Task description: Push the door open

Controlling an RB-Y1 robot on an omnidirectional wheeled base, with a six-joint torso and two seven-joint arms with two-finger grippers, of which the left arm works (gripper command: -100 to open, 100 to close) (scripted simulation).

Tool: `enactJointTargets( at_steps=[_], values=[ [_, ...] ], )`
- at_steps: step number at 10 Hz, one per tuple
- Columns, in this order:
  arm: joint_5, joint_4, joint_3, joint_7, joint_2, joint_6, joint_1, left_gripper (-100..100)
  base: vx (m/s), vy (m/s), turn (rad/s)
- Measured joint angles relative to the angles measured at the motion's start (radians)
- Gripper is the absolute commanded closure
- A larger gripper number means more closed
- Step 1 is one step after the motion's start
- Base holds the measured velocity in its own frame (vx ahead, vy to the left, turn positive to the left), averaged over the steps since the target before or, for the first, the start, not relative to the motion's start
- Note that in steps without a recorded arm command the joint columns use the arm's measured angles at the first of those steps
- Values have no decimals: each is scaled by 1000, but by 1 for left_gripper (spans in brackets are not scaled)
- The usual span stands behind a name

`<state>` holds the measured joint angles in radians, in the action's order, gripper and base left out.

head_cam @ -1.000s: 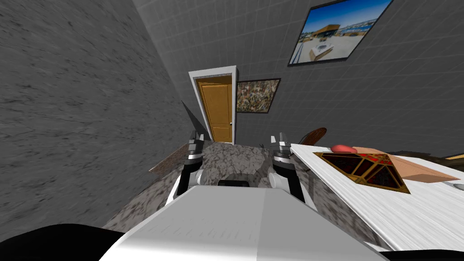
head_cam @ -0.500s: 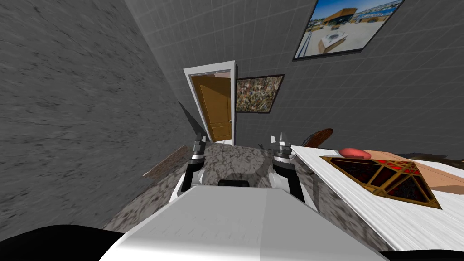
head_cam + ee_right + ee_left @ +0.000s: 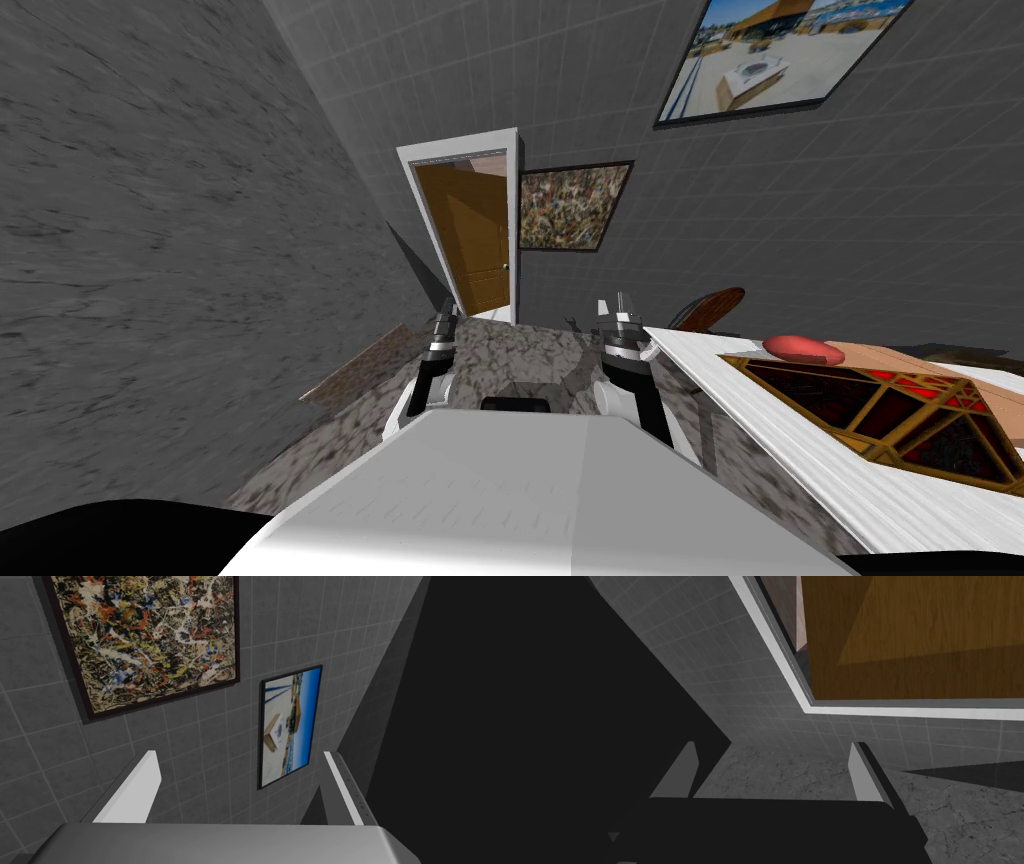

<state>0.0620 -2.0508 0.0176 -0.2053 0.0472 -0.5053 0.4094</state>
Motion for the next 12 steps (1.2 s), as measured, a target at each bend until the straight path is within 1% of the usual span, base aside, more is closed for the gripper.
enactJointTargets(
  at_steps=[1,2,4,6,7,9,10,12],
  values=[
    [2,23,-2,-13,5,-7,-9,-100,89,-29,-4],
    [4,36,-2,-26,10,-10,-12,-100,89,-33,-3],
    [8,83,-6,-56,18,-21,-32,-100,91,-19,-4],
    [11,123,-10,-83,28,-33,-43,-100,97,-22,-5],
    [15,143,-9,-99,30,-40,-49,-100,95,-26,-2],
    [20,186,-11,-131,37,-47,-68,-100,103,-18,-5],
    [22,202,-12,-146,43,-50,-73,-100,109,-12,-3],
    [28,250,-12,-180,48,-71,-81,-100,100,-29,-5]
  ],
)
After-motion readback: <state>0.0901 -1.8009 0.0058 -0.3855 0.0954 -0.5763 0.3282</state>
